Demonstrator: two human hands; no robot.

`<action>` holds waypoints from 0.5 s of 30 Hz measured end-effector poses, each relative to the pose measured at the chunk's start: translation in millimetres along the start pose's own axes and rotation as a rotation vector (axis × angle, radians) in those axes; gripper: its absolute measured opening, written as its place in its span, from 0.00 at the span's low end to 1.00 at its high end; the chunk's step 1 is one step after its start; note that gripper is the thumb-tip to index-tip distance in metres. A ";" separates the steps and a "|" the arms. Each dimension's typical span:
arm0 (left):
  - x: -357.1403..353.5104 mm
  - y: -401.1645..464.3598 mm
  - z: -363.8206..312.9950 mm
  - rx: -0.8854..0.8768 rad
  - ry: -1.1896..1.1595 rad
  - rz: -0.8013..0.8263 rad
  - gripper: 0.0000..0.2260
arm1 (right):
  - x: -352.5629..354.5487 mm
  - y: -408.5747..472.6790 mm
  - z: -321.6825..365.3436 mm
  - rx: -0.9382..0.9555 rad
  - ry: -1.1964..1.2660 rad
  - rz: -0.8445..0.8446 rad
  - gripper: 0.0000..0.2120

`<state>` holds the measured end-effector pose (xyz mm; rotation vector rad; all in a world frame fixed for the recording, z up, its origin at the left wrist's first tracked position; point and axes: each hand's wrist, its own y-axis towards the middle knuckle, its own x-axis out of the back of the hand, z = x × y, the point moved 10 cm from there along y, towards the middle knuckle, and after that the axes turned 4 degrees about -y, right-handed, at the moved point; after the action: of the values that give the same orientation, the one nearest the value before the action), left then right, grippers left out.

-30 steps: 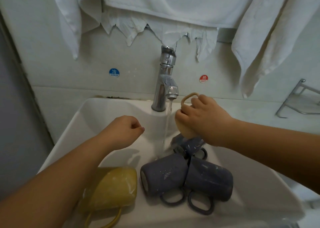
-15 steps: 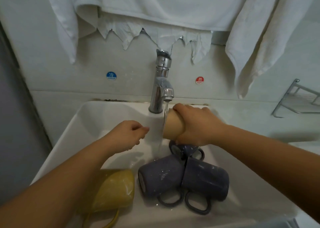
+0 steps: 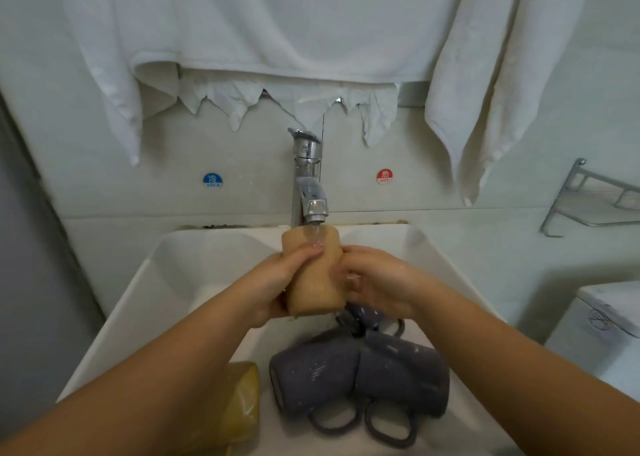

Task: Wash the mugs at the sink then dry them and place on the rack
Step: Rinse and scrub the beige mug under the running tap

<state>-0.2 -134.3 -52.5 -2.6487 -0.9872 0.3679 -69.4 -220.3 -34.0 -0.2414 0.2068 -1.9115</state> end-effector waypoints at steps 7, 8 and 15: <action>-22.6 5.6 -43.1 -0.273 1.097 -0.124 0.37 | 91.2 -27.6 -9.0 -0.066 0.021 -0.453 0.08; -26.4 4.3 -44.4 -0.289 1.215 -0.135 0.38 | 94.3 -29.7 -10.3 -0.072 0.003 -0.461 0.07; -46.2 -13.9 -54.6 -0.529 1.918 -0.225 0.35 | 88.1 -31.3 -0.2 -0.011 -0.160 -0.451 0.06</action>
<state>-24.0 -164.8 9.2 -1.7089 -0.5231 -2.1764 -127.5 -292.3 -20.1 -0.4786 0.0559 -2.3234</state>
